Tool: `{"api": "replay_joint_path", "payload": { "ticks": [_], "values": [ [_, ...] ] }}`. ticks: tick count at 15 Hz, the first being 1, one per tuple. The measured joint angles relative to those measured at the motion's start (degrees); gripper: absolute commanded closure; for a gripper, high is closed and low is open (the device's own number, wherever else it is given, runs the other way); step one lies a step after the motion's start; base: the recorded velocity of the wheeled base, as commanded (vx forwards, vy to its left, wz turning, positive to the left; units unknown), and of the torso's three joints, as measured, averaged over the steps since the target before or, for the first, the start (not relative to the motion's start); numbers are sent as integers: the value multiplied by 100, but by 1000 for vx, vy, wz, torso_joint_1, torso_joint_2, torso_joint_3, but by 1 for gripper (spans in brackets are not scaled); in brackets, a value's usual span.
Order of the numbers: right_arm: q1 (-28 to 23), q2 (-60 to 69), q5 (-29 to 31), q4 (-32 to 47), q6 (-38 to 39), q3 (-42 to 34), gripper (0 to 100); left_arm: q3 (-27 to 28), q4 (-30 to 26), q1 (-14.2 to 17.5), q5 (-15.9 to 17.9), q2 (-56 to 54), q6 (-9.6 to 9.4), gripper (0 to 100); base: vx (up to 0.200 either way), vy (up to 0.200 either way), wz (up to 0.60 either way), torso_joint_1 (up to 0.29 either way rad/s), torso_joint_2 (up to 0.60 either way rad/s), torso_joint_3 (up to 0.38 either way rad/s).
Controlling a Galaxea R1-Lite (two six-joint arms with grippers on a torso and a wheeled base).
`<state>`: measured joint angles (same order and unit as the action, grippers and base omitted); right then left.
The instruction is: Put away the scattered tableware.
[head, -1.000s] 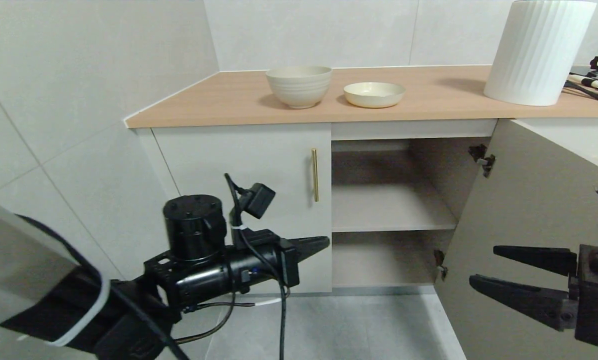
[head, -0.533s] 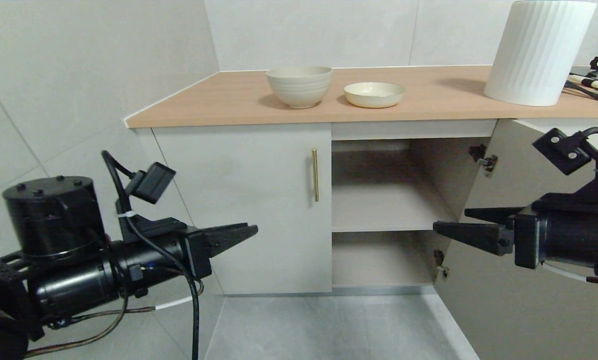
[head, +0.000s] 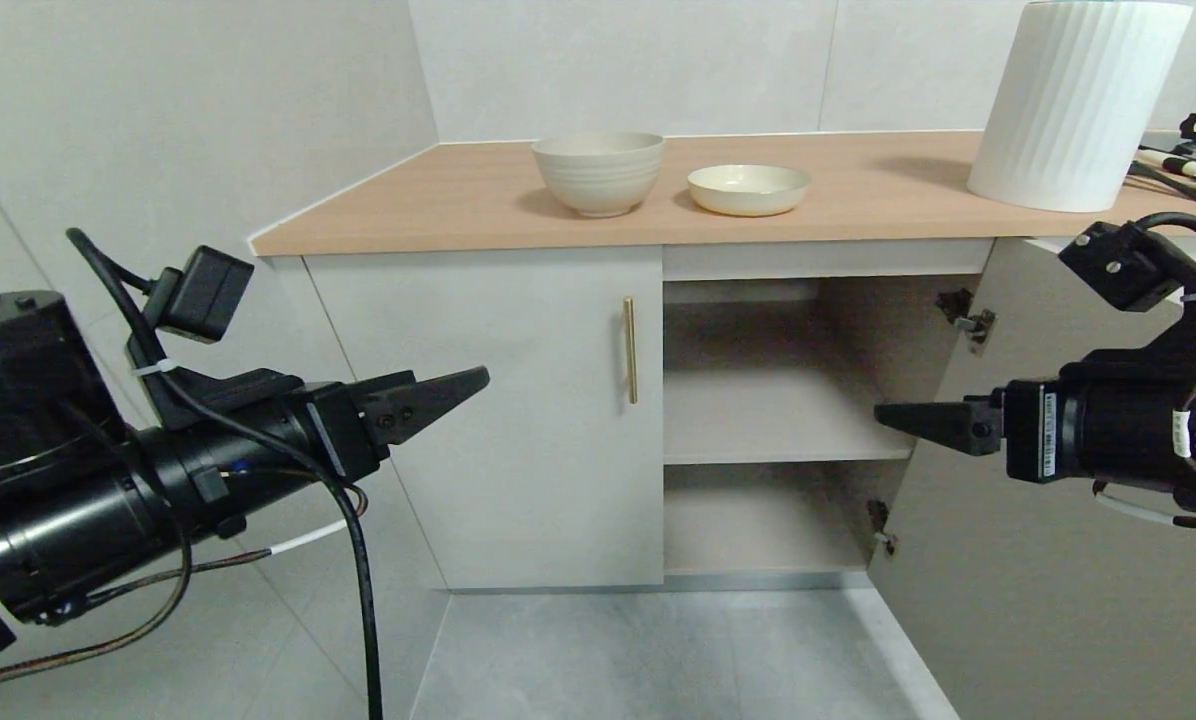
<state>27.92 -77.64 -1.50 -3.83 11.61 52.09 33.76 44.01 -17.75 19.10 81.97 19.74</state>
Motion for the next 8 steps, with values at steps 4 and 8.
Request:
{"api": "replay_joint_path", "payload": {
  "ticks": [4, 8],
  "values": [
    [149, 66, 13, 52, 18, 13, 0, 41, -20, 0, -4, -105, -6, 0, 50, 0, 0, 1, 1, -1],
    [162, 74, -2, 52, 11, 0, 0, 44, -28, 2, -4, -122, -9, 0, 200, 0, 0, -5, 1, 0]
  ]
}}
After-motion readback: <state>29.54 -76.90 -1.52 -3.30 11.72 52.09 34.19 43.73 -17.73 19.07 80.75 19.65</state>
